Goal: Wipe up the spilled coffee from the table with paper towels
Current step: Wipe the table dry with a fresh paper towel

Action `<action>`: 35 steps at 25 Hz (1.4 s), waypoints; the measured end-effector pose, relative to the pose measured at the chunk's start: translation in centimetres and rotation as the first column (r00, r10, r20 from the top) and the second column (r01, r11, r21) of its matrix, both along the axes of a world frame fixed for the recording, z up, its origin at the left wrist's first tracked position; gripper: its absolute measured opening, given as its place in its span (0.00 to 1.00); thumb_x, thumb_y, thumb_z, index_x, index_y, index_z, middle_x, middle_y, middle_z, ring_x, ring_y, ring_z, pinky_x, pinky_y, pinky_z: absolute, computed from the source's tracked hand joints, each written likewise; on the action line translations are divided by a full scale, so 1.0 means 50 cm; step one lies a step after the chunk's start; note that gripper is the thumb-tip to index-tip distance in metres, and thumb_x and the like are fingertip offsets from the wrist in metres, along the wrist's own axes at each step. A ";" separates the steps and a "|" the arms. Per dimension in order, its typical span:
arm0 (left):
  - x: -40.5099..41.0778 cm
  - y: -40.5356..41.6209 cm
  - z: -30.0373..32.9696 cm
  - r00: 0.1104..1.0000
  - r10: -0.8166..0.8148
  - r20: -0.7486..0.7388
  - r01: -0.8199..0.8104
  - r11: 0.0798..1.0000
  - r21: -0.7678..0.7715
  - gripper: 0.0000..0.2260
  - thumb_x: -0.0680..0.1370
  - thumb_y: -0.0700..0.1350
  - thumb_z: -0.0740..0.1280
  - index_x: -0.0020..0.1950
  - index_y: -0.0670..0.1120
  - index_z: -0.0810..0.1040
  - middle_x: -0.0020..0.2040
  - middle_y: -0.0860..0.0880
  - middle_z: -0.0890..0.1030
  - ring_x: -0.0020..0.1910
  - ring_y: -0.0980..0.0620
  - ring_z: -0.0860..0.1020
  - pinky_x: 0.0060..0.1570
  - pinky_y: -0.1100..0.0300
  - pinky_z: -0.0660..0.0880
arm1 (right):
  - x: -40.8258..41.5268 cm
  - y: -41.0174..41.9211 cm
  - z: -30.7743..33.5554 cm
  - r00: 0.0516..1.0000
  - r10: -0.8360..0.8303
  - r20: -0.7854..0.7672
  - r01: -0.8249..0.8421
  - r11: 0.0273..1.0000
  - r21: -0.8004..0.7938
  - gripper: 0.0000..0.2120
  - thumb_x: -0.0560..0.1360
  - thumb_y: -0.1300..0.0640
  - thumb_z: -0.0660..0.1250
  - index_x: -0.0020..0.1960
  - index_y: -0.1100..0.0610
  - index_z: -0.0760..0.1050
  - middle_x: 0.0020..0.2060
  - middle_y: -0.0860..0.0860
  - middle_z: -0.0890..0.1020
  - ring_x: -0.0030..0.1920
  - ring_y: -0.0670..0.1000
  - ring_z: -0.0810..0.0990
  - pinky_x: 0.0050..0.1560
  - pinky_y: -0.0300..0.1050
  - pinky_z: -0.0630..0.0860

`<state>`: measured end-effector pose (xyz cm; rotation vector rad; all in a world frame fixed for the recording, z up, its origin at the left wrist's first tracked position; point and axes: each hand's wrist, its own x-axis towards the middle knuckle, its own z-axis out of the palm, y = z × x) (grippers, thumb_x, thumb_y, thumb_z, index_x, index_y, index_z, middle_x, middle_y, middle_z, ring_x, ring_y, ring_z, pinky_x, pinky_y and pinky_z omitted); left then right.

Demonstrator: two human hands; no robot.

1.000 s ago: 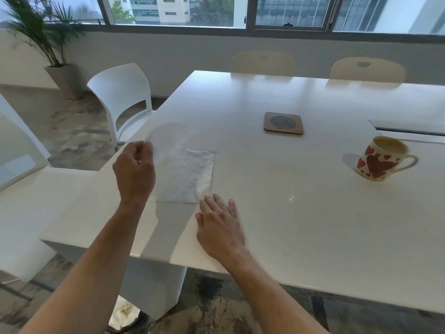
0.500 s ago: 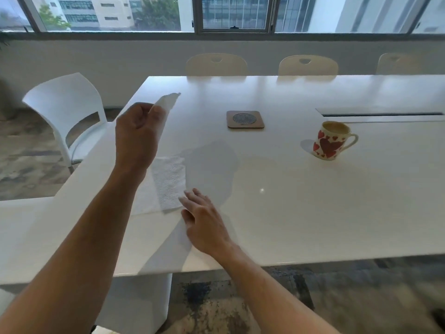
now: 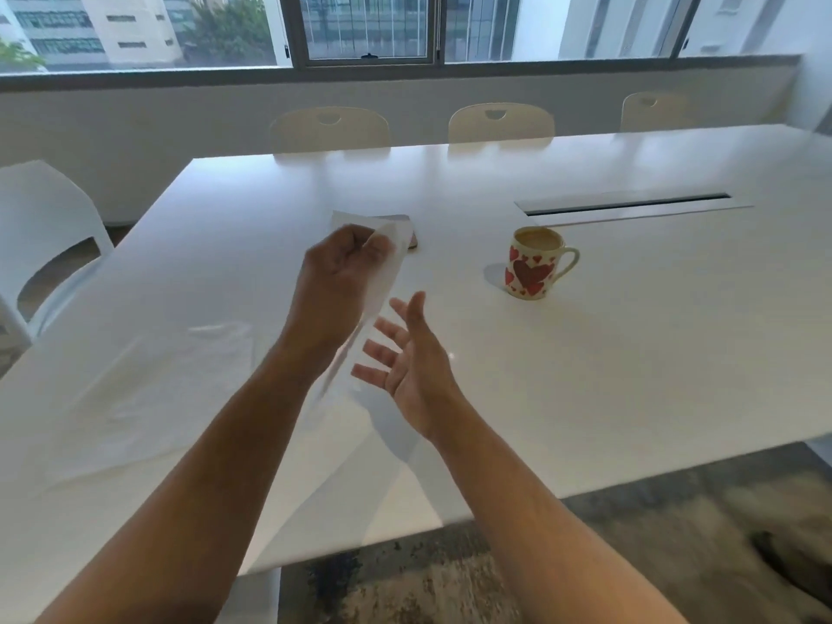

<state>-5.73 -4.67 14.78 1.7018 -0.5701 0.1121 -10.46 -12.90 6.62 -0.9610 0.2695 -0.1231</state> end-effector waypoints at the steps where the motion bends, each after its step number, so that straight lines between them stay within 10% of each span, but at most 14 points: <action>1: -0.006 -0.032 -0.007 0.999 -0.031 -0.010 0.032 0.999 0.015 0.07 0.81 0.48 0.63 0.49 0.50 0.80 0.41 0.57 0.81 0.42 0.59 0.79 0.44 0.64 0.79 | 0.002 -0.027 0.005 1.000 0.018 0.014 -0.018 0.998 0.065 0.41 0.70 0.30 0.56 0.77 0.50 0.60 0.72 0.55 0.71 0.63 0.60 0.78 0.60 0.60 0.78; 7: -0.047 -0.174 -0.070 0.985 -0.145 -0.089 0.154 0.982 0.109 0.10 0.80 0.53 0.63 0.48 0.49 0.81 0.41 0.52 0.83 0.41 0.55 0.82 0.43 0.61 0.78 | 0.009 -0.153 -0.020 0.985 -0.118 0.128 0.079 0.958 0.276 0.29 0.81 0.35 0.49 0.60 0.54 0.78 0.46 0.53 0.84 0.48 0.50 0.85 0.45 0.46 0.82; 15: -0.044 -0.210 -0.171 0.996 0.022 0.087 -0.046 0.956 0.290 0.18 0.81 0.60 0.54 0.55 0.50 0.77 0.51 0.57 0.77 0.51 0.55 0.77 0.49 0.59 0.74 | 0.018 -0.235 -0.066 0.996 -0.028 0.088 0.006 0.970 0.244 0.33 0.79 0.32 0.50 0.66 0.55 0.76 0.54 0.57 0.84 0.55 0.59 0.83 0.54 0.55 0.81; 21: -0.032 -0.189 -0.233 0.992 -0.121 -0.025 0.119 0.874 0.470 0.14 0.83 0.57 0.51 0.47 0.54 0.72 0.49 0.57 0.77 0.54 0.49 0.74 0.53 0.55 0.67 | 0.009 -0.281 -0.069 0.990 -0.077 -0.122 0.081 0.996 0.027 0.31 0.82 0.37 0.48 0.64 0.59 0.76 0.57 0.60 0.84 0.58 0.61 0.83 0.62 0.60 0.78; 26: -0.021 -0.196 -0.279 0.981 -0.192 -0.039 0.166 0.709 0.686 0.25 0.82 0.62 0.45 0.71 0.55 0.69 0.72 0.55 0.71 0.77 0.54 0.58 0.76 0.48 0.48 | -0.014 -0.300 -0.048 0.964 -0.238 -0.120 0.207 0.952 -0.225 0.20 0.84 0.44 0.52 0.60 0.56 0.76 0.53 0.48 0.82 0.52 0.48 0.81 0.50 0.40 0.77; 31: 0.011 -0.206 -0.274 0.973 -0.016 0.229 -0.151 0.707 0.691 0.21 0.80 0.60 0.57 0.68 0.52 0.73 0.69 0.50 0.73 0.70 0.48 0.69 0.73 0.49 0.59 | -0.022 -0.364 -0.082 0.953 -0.301 -0.025 0.134 0.497 -0.857 0.17 0.82 0.52 0.62 0.68 0.56 0.76 0.68 0.50 0.77 0.70 0.49 0.73 0.71 0.44 0.65; 35: 0.024 -0.241 -0.285 0.994 -0.056 0.096 -0.057 0.485 0.872 0.33 0.75 0.73 0.46 0.77 0.61 0.53 0.80 0.51 0.51 0.79 0.49 0.45 0.74 0.37 0.39 | -0.018 -0.388 -0.102 0.976 -0.215 -0.041 -0.008 0.153 -0.988 0.17 0.82 0.55 0.61 0.68 0.60 0.75 0.70 0.54 0.75 0.72 0.51 0.70 0.67 0.35 0.57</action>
